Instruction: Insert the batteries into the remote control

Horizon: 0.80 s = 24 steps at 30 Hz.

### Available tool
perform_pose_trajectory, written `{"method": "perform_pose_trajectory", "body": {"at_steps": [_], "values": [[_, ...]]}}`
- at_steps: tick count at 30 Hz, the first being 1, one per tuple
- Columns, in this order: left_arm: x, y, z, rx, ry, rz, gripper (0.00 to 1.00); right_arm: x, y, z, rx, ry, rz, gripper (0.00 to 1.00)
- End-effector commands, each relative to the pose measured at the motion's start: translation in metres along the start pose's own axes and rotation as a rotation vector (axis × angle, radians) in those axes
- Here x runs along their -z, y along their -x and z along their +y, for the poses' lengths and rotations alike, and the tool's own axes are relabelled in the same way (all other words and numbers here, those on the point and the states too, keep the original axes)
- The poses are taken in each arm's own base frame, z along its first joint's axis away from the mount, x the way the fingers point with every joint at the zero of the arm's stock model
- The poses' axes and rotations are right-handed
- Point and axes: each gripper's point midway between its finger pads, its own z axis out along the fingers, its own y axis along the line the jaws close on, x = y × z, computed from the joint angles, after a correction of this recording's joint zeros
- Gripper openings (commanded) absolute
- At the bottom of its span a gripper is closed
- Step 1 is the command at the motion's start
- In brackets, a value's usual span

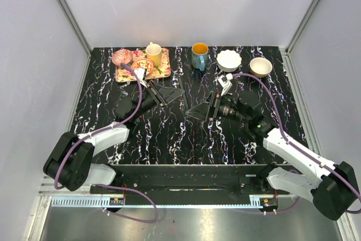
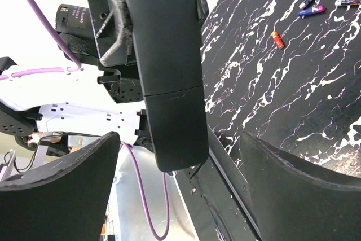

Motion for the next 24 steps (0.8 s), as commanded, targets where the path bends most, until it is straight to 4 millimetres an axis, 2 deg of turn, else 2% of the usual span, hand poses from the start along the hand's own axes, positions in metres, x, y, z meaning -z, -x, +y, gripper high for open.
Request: {"method": "perform_pose_trajectory", "body": {"at_steps": [1,3,7,20,23,24], "values": [[-0.003,0.005,-0.029,-0.047,-0.119,-0.014,0.00,-0.004,0.007,0.013,0.026,0.066,0.000,0.90],[-0.004,0.006,-0.030,-0.044,-0.121,-0.016,0.00,-0.006,0.006,0.011,0.022,0.064,0.006,0.88],[-0.003,0.007,-0.031,-0.041,-0.128,-0.022,0.00,-0.006,0.004,0.010,0.020,0.069,0.010,0.77],[-0.003,0.004,-0.031,0.006,-0.152,-0.022,0.00,-0.010,-0.001,0.013,0.019,0.111,0.043,0.58],[-0.003,0.004,-0.030,0.019,-0.158,-0.023,0.00,-0.009,-0.003,0.014,0.022,0.126,0.053,0.47],[-0.003,0.004,-0.029,0.021,-0.160,-0.023,0.00,-0.008,-0.003,0.016,0.024,0.130,0.055,0.41]]}}
